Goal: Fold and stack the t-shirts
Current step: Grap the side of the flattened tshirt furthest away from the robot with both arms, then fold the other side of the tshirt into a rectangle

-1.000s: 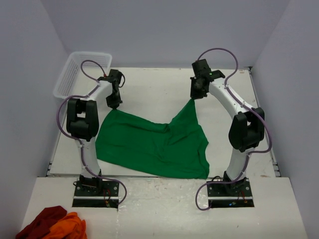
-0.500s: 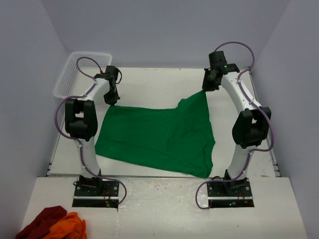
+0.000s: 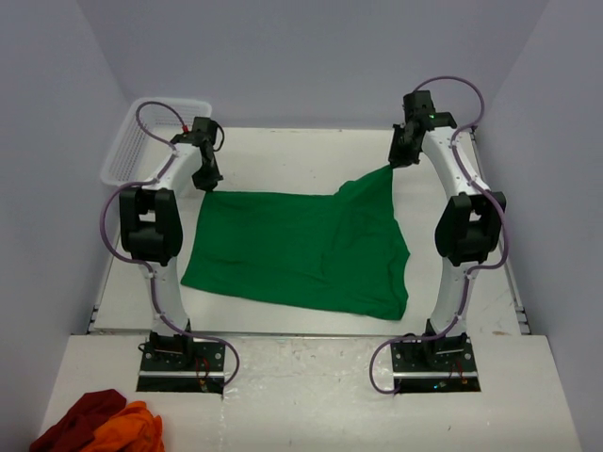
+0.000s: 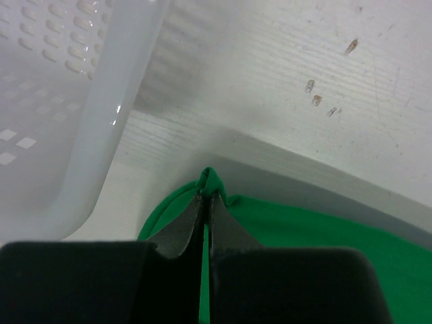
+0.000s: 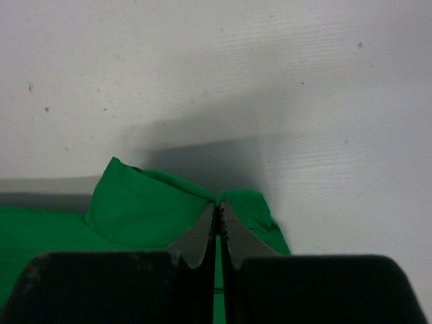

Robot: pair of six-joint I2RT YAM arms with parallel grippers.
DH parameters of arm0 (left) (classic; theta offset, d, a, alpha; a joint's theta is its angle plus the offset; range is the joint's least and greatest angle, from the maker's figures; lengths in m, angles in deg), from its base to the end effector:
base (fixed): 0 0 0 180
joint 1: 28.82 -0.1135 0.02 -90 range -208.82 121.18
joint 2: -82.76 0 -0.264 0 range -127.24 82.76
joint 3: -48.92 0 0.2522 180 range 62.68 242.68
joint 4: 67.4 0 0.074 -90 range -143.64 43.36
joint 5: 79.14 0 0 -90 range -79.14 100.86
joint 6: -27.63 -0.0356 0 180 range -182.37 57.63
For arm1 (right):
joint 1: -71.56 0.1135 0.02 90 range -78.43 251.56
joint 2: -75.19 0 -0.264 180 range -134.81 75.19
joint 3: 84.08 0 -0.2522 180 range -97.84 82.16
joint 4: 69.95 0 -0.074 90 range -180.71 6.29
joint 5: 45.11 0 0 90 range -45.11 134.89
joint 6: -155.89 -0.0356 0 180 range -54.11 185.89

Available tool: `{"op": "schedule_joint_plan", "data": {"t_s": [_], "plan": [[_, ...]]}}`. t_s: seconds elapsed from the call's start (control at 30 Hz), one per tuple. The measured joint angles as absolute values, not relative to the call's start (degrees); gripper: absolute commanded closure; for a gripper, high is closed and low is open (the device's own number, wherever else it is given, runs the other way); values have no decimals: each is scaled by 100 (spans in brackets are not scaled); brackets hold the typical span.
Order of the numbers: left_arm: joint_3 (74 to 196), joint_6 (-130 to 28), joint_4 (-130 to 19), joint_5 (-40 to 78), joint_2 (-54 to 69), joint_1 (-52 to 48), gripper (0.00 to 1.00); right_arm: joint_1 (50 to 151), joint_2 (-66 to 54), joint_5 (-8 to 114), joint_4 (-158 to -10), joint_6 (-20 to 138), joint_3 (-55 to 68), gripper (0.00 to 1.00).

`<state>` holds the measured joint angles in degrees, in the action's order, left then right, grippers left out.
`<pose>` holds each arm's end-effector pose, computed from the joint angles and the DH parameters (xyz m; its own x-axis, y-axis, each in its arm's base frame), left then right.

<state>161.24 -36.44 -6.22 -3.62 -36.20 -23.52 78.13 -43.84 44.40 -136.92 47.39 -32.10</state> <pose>0.4382 -0.0317 0.2149 -0.8272 -0.3485 -0.4408 -0.4073 0.9123 0.0432 0.4524 0.0518 0.2908 -0.8336 0.2234 -0.5051 0.1630 0.9733 0.1614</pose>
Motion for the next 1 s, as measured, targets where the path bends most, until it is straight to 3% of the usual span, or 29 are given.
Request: {"op": "schedule_joint_plan", "data": {"t_s": [1.0], "plan": [[16050,-3642,-773,-115,-3673,-2352,100,7713,-4421,4737,-13705,4747,-3350,100]]}}
